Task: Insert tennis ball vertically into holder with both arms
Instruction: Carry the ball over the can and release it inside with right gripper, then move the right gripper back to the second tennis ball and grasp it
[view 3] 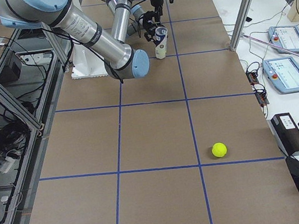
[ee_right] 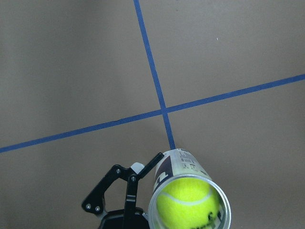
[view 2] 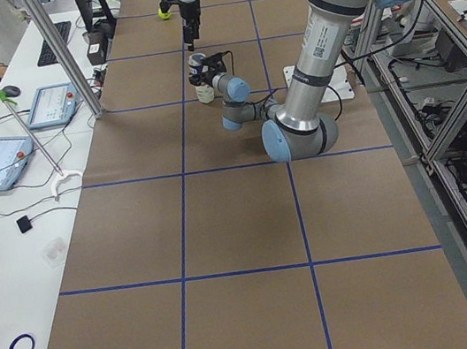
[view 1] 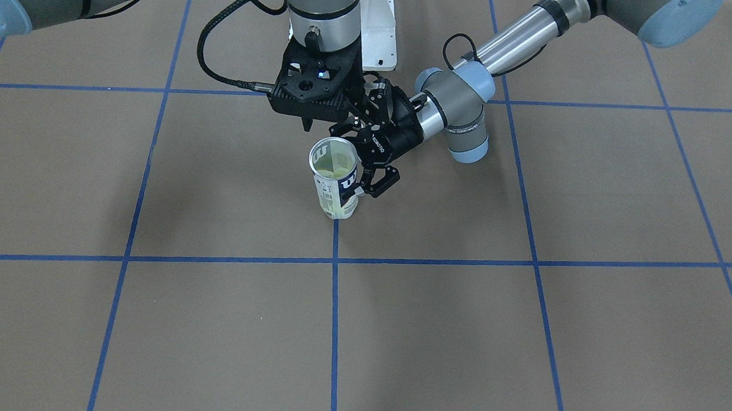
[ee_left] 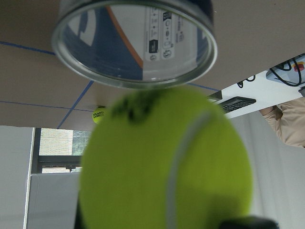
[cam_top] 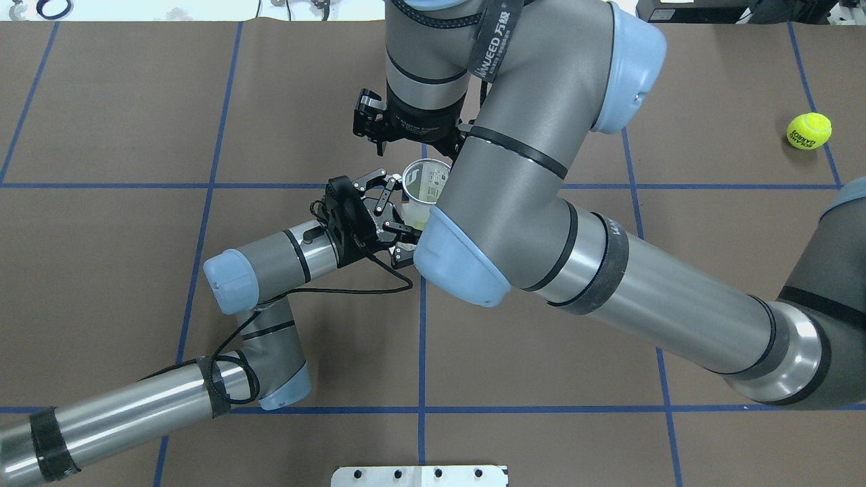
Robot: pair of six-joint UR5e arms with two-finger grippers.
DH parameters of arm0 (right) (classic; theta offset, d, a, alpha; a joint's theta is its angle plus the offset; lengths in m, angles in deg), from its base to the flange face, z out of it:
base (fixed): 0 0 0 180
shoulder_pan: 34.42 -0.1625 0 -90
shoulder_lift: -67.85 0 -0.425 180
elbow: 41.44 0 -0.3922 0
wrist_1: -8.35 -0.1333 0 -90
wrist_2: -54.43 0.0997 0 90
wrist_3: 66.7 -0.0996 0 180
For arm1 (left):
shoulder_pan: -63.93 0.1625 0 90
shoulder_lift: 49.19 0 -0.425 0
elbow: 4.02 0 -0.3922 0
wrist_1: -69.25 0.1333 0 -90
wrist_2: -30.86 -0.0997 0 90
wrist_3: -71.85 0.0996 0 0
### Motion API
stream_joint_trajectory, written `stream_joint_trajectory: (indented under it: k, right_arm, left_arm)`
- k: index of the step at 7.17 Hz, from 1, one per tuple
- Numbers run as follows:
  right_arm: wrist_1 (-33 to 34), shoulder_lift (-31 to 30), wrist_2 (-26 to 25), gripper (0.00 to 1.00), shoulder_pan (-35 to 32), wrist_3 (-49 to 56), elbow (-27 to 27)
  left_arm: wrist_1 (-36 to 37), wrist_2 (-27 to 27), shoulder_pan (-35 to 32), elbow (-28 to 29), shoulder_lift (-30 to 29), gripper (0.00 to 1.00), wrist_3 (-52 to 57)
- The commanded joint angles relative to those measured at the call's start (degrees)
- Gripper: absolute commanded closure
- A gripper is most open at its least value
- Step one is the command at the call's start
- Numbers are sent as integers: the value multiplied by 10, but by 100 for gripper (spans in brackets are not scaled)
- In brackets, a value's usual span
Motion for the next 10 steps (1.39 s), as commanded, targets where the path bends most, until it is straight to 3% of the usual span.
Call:
stream_joint_trajectory:
  k: [1, 3, 4, 5, 7, 9, 10]
  right_arm:
    - [0, -1, 2, 0, -1, 6, -3]
    - [0, -20, 3, 0, -15, 45, -8]
    - [-1, -55, 5, 0, -35, 90, -35]
    - [-2, -96, 9, 0, -62, 153, -59]
    - [-7, -166, 63, 0, -151, 318, -62]
    - [-11, -227, 77, 0, -231, 489, -44]
    - [-16, -235, 80, 0, -269, 576, 4]
  left_arm:
    - [0, 0, 0, 0, 0, 1, 0]
    - [-1, 0, 0, 0, 0, 1, 0]
    - [-2, 0, 0, -1, 2, 1, 1]
    - [-3, 0, 0, -2, 2, 1, -1]
    - [-4, 0, 0, -2, 2, 1, -1]
    - [-4, 0, 0, -3, 4, 1, -2]
    - [-9, 0, 0, -3, 4, 1, -2]
